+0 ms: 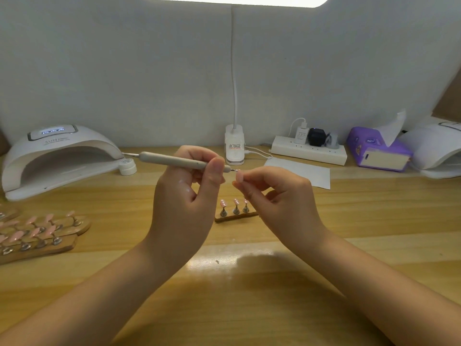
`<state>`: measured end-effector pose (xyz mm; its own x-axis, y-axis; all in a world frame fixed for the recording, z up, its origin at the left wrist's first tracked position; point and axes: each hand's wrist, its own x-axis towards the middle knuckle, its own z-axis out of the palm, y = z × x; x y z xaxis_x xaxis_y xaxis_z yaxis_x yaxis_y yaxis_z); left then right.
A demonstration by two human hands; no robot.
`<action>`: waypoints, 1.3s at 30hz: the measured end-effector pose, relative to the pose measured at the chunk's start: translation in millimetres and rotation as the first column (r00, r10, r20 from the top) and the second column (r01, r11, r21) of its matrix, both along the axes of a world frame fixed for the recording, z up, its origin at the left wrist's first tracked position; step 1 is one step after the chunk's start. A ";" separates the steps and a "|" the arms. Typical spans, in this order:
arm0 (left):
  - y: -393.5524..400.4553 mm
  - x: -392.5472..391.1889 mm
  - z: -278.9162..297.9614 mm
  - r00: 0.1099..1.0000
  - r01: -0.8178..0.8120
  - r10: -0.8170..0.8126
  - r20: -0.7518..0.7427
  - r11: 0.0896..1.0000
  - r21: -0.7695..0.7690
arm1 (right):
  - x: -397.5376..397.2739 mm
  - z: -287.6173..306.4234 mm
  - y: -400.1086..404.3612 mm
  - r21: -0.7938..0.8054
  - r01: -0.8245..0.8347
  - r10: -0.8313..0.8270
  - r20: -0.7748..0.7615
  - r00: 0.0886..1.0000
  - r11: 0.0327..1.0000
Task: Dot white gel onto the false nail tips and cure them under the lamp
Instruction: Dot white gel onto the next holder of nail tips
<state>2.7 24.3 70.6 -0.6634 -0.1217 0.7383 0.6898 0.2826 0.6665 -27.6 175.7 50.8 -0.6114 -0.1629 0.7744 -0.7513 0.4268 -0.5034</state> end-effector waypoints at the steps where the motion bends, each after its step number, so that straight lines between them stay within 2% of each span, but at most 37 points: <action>1: 0.2 -0.2 0.0 1.000 -0.002 0.002 0.004 1.000 0.002 | -0.1 -0.3 0.0 0.001 0.000 0.000 -0.005 1.000 1.000; 39: 2.0 1.0 -1.8 0.999 -0.022 0.022 0.040 1.000 0.001 | -0.4 0.4 0.2 0.020 -0.008 0.009 -0.061 0.998 1.000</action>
